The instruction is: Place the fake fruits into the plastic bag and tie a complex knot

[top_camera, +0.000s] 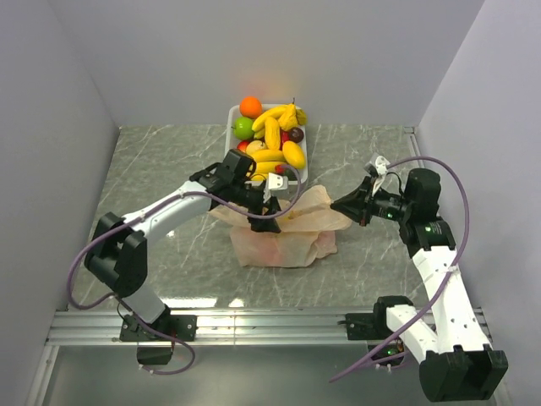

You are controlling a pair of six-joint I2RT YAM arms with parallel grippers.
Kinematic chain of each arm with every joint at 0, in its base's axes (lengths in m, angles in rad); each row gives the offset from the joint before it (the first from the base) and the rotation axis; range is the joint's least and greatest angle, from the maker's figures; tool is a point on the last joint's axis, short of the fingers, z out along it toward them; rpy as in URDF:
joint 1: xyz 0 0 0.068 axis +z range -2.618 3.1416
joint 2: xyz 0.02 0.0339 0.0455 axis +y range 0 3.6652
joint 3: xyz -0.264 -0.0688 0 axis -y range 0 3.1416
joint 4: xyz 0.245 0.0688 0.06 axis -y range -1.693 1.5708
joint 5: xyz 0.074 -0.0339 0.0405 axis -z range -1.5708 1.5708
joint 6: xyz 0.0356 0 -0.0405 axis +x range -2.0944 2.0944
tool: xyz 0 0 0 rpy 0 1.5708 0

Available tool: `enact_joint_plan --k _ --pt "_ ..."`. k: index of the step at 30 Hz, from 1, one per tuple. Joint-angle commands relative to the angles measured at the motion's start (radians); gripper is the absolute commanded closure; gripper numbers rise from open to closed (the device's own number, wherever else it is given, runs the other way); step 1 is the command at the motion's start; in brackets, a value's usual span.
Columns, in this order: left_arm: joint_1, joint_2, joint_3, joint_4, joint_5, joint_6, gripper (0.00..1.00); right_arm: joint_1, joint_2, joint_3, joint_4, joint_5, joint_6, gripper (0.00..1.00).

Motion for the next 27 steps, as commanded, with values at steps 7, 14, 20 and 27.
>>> enact_joint_plan --k 7,14,20,27 --pt "-0.058 -0.225 0.105 0.276 -0.213 -0.282 0.05 0.001 -0.001 -0.011 0.232 -0.035 0.226 1.0" --pt "-0.197 -0.159 0.127 0.491 -0.397 -0.413 0.01 0.018 -0.022 -0.042 0.344 -0.009 0.349 1.0" --pt "-0.256 -0.075 0.135 0.618 -0.392 -0.571 0.01 0.035 -0.042 -0.063 0.382 0.045 0.373 1.0" --pt "-0.305 -0.035 0.055 0.796 -0.558 -0.666 0.01 0.058 -0.085 -0.109 0.5 0.152 0.496 1.0"
